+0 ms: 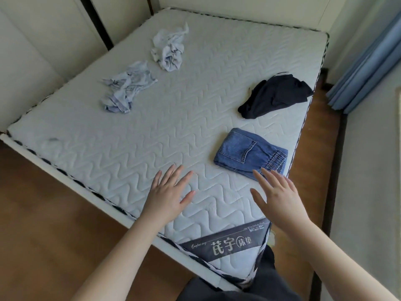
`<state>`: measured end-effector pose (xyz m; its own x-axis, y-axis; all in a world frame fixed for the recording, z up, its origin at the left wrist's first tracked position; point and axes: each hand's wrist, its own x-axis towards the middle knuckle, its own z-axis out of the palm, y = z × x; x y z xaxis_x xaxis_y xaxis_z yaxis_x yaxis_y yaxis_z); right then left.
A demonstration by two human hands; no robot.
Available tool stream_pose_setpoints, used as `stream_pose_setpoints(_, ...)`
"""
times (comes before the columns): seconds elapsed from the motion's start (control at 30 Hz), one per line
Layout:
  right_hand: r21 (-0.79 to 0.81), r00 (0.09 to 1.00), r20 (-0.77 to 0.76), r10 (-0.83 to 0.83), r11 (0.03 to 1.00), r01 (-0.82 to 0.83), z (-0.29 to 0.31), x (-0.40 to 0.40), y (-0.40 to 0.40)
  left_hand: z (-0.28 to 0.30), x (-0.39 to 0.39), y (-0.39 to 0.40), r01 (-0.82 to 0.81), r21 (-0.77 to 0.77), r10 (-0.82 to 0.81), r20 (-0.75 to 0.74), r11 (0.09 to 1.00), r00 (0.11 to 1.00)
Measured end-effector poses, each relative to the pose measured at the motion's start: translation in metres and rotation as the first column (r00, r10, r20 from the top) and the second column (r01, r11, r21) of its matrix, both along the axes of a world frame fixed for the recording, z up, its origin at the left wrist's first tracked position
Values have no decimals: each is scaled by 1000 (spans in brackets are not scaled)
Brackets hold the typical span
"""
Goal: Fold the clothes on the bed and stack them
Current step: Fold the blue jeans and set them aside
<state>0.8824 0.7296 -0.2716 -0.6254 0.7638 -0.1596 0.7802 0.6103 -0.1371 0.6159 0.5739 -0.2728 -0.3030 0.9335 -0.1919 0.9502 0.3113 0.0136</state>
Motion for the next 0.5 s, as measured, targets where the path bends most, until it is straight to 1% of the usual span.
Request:
stream_pose_setpoints(0.07,42,999,-38,-35,998,37,20,12,-20,17,-1,-20,-9,31,9,-5,999,1000)
stream_pose_setpoints(0.13,82,998,-59,-33,996,38,36,22,-36,33,7,-35,-2,53,2,-9,999,1000)
stream_pose_setpoints(0.23,111,997,-64,-33,993,40,55,38,-56,55,26,-47,45,84,-42,-27,995,999)
stream_pose_setpoints(0.4,145,984,-130,-118,980,136,75,69,-81,88,65,-41,130,165,-119,-75,978,990)
stream_pose_setpoints(0.5,159,977,-148,-154,971,177,81,100,-94,91,110,-30,214,148,-209,-53,965,977)
